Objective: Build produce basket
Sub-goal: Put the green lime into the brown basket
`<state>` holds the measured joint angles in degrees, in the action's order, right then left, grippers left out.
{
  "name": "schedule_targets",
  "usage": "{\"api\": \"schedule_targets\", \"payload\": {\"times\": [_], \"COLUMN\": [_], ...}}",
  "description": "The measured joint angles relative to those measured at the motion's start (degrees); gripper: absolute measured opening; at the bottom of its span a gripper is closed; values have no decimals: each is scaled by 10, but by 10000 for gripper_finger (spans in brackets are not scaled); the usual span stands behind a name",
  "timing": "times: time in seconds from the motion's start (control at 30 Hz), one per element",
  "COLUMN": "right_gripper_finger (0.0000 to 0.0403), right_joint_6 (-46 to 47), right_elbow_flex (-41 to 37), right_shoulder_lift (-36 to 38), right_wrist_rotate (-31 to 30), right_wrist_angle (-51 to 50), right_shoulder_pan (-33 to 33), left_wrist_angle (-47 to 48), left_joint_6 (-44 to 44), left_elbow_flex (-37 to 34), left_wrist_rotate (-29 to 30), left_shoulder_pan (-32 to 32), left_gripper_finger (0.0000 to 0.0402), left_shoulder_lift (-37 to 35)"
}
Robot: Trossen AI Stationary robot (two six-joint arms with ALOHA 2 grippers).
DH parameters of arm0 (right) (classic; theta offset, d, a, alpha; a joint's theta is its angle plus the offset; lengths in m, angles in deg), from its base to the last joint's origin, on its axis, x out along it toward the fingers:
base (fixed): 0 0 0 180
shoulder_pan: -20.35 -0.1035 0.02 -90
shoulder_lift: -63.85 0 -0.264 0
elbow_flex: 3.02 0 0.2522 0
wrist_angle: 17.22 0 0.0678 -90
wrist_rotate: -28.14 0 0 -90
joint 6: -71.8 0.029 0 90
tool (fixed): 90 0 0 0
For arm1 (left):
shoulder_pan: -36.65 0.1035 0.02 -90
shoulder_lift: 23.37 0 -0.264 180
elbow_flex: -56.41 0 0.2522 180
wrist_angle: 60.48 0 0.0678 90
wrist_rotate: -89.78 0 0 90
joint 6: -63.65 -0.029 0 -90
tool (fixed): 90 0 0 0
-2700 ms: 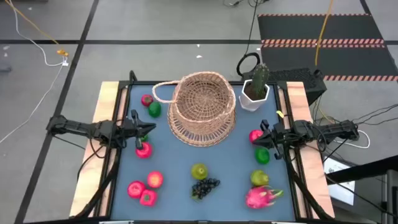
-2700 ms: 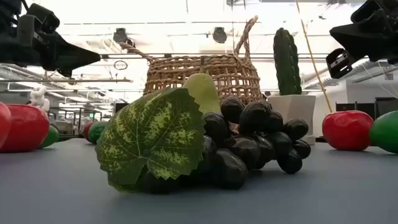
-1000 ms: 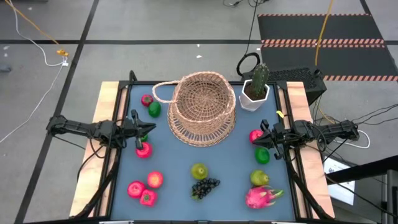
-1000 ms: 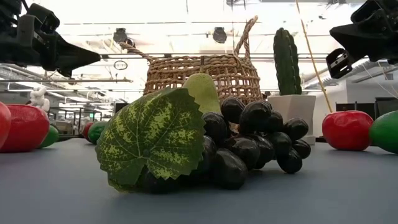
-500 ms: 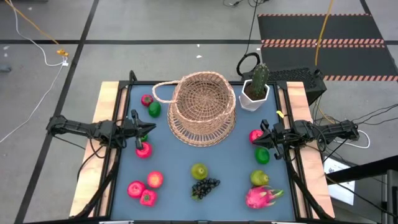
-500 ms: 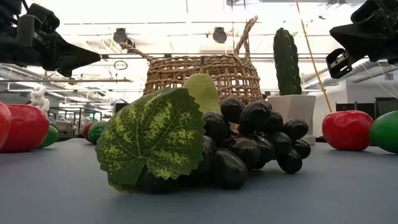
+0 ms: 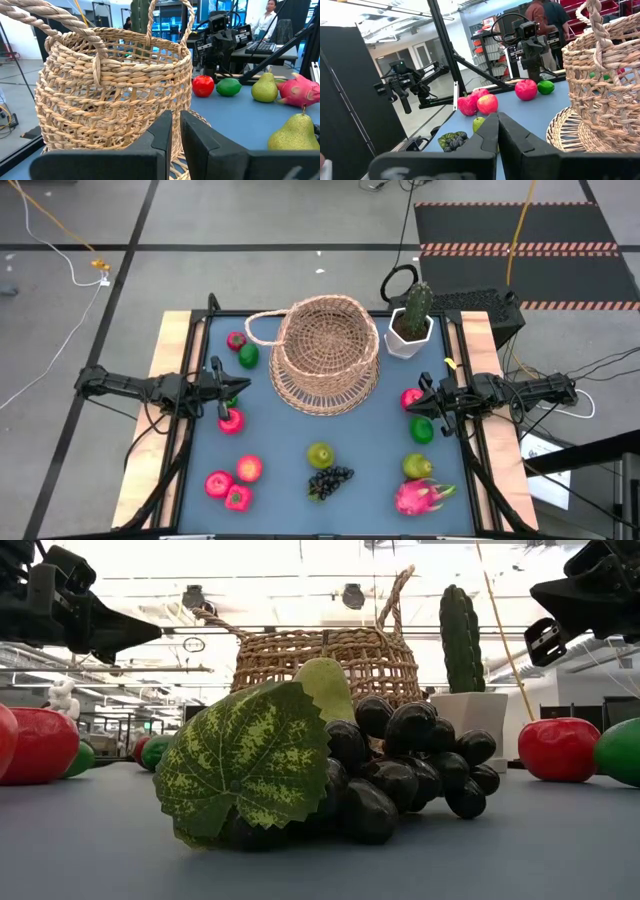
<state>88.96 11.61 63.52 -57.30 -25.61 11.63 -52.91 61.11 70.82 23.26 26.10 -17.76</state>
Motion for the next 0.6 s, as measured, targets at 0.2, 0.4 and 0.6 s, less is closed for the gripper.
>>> {"api": "schedule_targets", "payload": {"times": [0.2, 0.4, 0.6], "right_gripper_finger": [0, 0, 0], "right_joint_6": [-12, 49, 41], "right_elbow_flex": [0, 0, 0], "right_shoulder_lift": [0, 0, 0], "right_wrist_rotate": [-58, -75, -75], "right_wrist_angle": [5, 12, 47], "right_shoulder_pan": [0, 0, 0], "left_wrist_angle": [0, 0, 0], "left_joint_6": [0, 0, 0], "left_elbow_flex": [0, 0, 0], "left_wrist_rotate": [0, 0, 0], "left_shoulder_pan": [0, 0, 0], "left_gripper_finger": [42, 42, 42], "left_shoulder_lift": [0, 0, 0]}}
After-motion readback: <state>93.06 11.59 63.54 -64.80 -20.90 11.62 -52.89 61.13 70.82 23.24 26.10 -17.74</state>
